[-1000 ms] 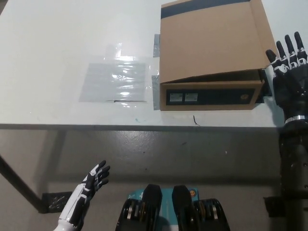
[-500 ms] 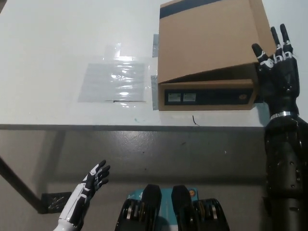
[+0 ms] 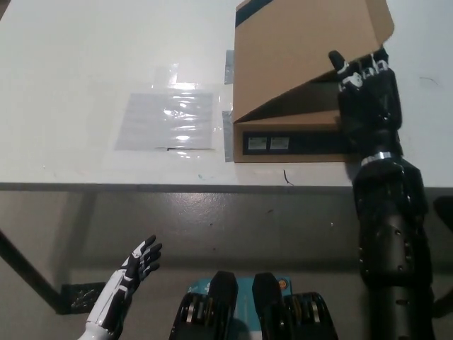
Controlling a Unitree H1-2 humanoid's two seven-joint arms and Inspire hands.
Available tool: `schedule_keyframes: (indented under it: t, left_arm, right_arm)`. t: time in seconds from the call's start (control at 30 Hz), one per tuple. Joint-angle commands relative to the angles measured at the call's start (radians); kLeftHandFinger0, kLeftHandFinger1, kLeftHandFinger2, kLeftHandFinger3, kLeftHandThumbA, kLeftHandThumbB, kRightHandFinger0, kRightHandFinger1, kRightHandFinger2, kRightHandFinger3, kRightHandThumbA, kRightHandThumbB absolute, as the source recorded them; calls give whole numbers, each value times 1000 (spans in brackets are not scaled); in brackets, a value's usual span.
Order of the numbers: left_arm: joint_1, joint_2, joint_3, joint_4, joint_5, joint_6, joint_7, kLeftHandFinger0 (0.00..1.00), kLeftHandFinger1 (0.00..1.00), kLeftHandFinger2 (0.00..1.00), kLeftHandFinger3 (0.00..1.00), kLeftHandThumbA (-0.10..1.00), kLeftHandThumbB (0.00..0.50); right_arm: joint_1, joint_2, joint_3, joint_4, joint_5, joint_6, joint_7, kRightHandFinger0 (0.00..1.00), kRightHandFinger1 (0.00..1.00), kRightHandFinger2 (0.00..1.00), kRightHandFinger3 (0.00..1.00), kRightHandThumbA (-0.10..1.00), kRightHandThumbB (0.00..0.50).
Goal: A small storage box is placed at the center of the table and the robot uses its right hand to slide under its lid and push it upwards to open it
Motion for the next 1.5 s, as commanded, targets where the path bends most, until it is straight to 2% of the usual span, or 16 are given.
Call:
schedule_keyframes:
  t: [0.0,0.13,0.2,0.3,0.33,0.4,0.47,0.6,0.77,0.9,1.07,1.27,1.47]
  left_arm:
    - [-16,18,1,-24,-4,-19,-16,1000,1000,1000,1000,1000,327]
    - [-16,17,-2,-19,0,-33,-17,1000,1000,1000,1000,1000,318]
    - [-21,18,-5,-20,11,-27,-13,1000,1000,1000,1000,1000,335]
    - [-26,17,-4,-20,12,-28,-11,1000,1000,1000,1000,1000,337]
    - [-25,17,-3,-19,6,-30,-14,1000,1000,1000,1000,1000,329]
    - [-25,17,-2,-20,4,-28,-13,1000,1000,1000,1000,1000,331]
    - [-23,18,-2,-24,5,-25,-13,1000,1000,1000,1000,1000,317]
    - [-24,19,-3,-24,2,-25,-16,1000,1000,1000,1000,1000,332]
    - [-34,16,-4,-24,-1,-20,-17,1000,1000,1000,1000,1000,329]
    - [-37,17,-4,-23,5,-20,-13,1000,1000,1000,1000,1000,343]
    - [-37,19,-6,-27,1,-20,-19,1000,1000,1000,1000,1000,346]
    - [-45,25,-7,-31,2,-11,-23,1000,1000,1000,1000,1000,336]
    - [-41,24,-7,-30,0,-8,-23,1000,1000,1000,1000,1000,344]
  right_arm:
    - [-94,32,29,-31,-9,7,-14,1000,1000,1000,1000,1000,307]
    - [-132,52,56,-12,-32,1,-10,1000,1000,1000,1000,1000,298]
    - [-156,56,78,8,-62,-3,-15,1000,1000,1000,1000,1000,323]
    - [-192,63,117,42,-109,-6,-20,1000,1000,1000,1000,1000,326]
    - [-210,69,137,59,-128,-7,-23,1000,1000,1000,1000,1000,291]
    - [-225,71,156,80,-149,-14,-21,1000,1000,1000,1000,1000,290]
    - [-252,77,190,117,-192,-30,-20,1000,1000,1000,1000,1000,260]
    - [-290,76,244,196,-249,-68,4,1000,1000,1000,1000,1000,241]
    - [-309,84,322,284,-332,-87,4,1000,1000,1000,1000,1000,278]
    - [-306,107,348,364,-350,-100,8,1000,1000,1000,1000,1000,255]
    - [-289,116,384,501,-397,-152,36,1000,1000,1000,1000,1000,290]
    - [-280,118,368,591,-399,-189,59,1000,1000,1000,1000,1000,260]
    - [-288,105,357,540,-405,-189,64,1000,1000,1000,1000,1000,314]
